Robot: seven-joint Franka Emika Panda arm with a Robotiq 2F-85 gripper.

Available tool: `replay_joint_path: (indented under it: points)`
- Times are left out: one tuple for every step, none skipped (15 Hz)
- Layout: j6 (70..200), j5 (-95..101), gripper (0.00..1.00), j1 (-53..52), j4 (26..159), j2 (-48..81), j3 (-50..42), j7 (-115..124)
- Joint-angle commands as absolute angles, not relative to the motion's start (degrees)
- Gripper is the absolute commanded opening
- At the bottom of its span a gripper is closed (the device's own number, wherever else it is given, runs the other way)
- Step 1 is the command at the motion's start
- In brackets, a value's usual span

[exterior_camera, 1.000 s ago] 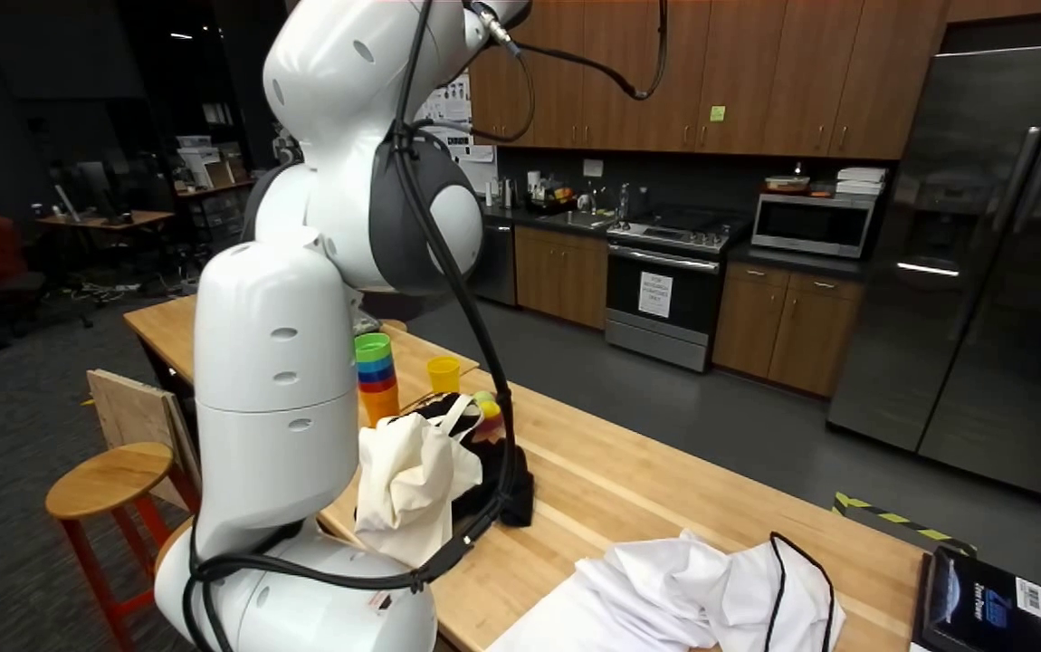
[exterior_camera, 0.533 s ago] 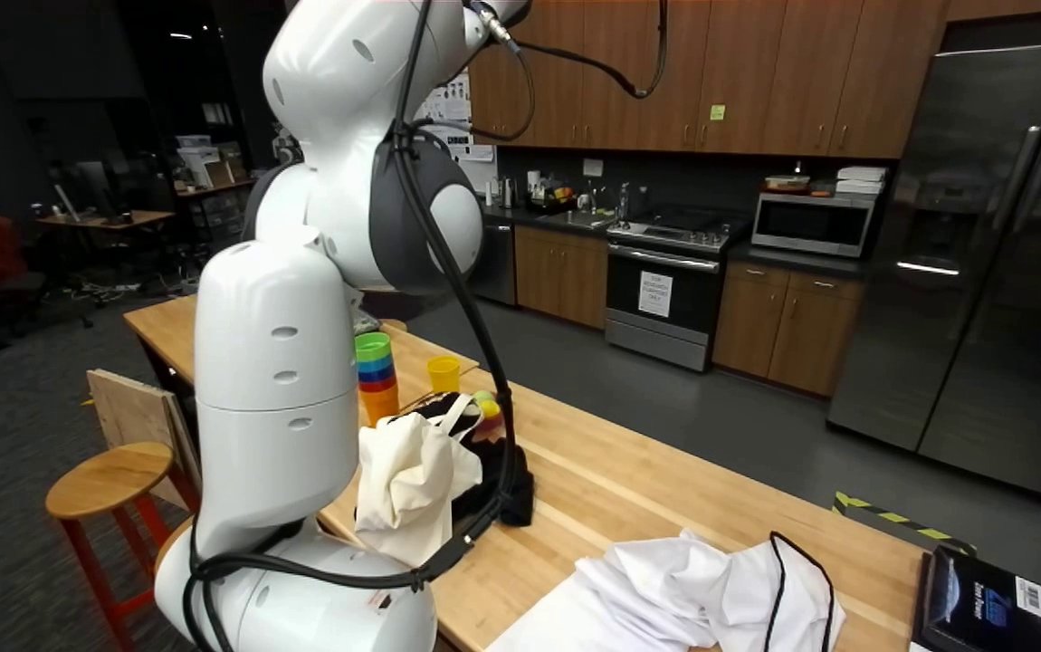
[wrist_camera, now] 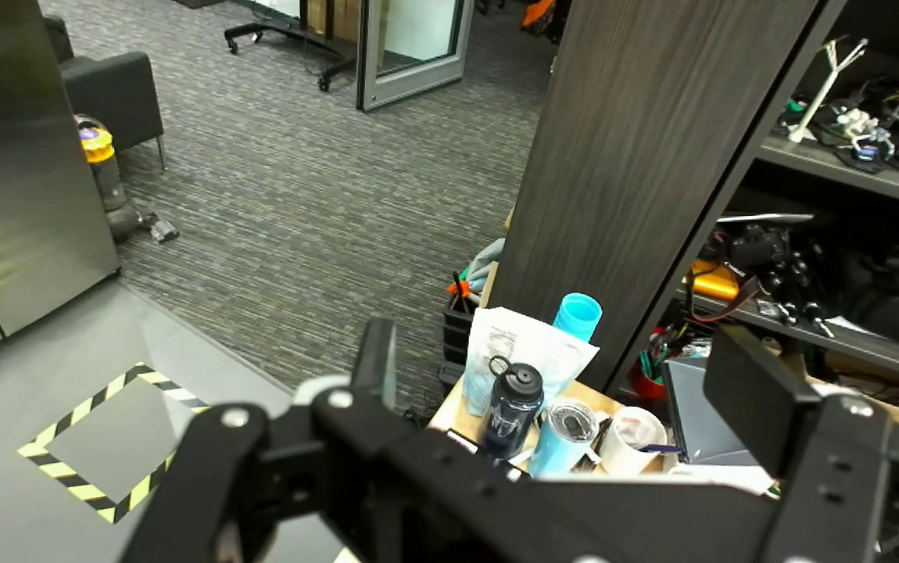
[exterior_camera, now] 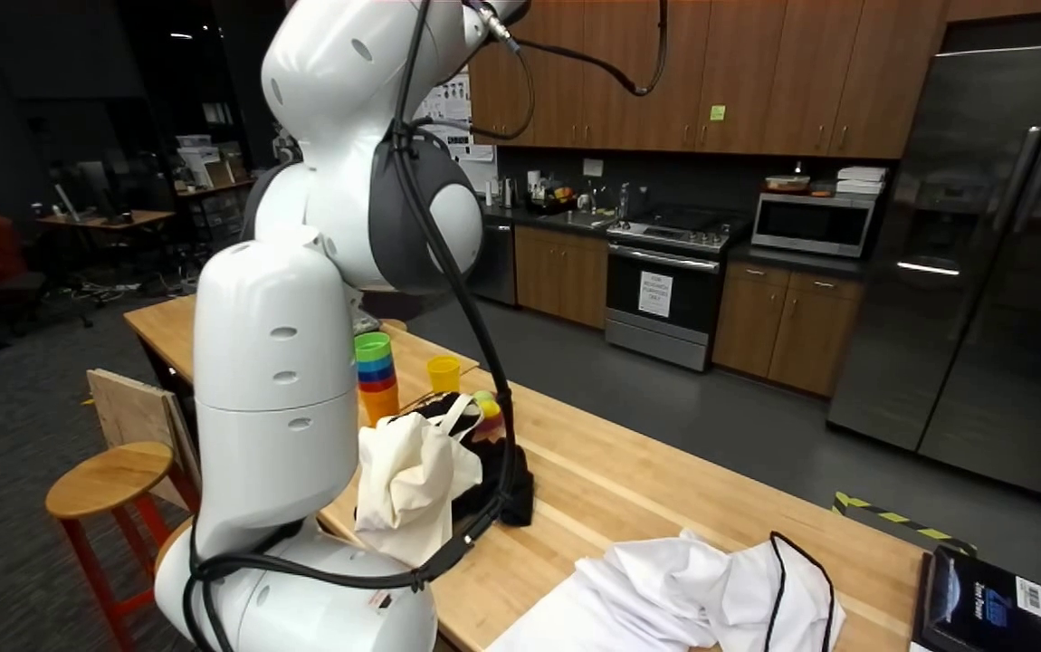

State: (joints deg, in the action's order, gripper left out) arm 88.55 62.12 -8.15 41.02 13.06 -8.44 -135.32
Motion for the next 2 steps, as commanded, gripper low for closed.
replay_joint_path:
  points:
    - [88.55, 62.12, 1.00, -8.15, 41.02, 13.06, -8.44, -135.32]
    - [88.55, 62.12, 1.00, -8.15, 41.02, 13.06, -8.44, -135.32]
